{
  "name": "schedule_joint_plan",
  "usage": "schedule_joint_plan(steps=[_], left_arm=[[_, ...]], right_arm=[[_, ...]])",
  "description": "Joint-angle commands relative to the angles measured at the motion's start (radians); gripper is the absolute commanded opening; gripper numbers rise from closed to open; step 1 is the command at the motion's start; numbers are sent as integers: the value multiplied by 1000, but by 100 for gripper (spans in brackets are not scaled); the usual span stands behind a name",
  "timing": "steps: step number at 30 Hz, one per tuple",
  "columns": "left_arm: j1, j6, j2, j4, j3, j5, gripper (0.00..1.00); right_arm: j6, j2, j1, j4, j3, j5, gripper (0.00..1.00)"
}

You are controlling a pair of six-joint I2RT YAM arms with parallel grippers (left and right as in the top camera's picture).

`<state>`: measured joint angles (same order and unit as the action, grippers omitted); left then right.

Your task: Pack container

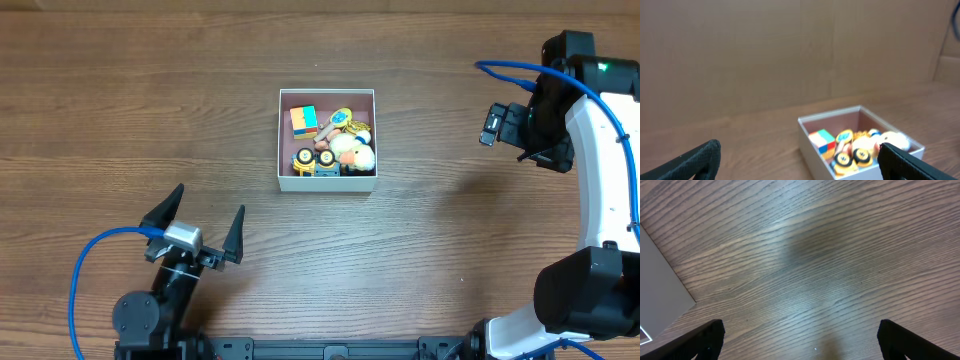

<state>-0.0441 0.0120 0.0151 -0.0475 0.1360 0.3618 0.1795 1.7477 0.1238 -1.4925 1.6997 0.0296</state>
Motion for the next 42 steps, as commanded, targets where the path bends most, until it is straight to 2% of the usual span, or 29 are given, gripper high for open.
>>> schedule_joint_plan(steps=[1, 4, 7, 35, 42], left_arm=[[-8, -24, -12, 52, -86, -55, 100], [-8, -24, -12, 65, -134, -85, 100], [-9, -24, -12, -6, -131, -113, 100], [-9, -24, -11, -4, -131, -110, 100], [-9, -24, -11, -4, -131, -110, 100]], right_arm=[[3, -12, 5, 4, 7, 2, 100], [3, -12, 5, 4, 7, 2, 100], [3, -12, 5, 4, 7, 2, 100], [3, -14, 5, 9, 7, 2, 100], [3, -168, -18, 34, 7, 3, 100]])
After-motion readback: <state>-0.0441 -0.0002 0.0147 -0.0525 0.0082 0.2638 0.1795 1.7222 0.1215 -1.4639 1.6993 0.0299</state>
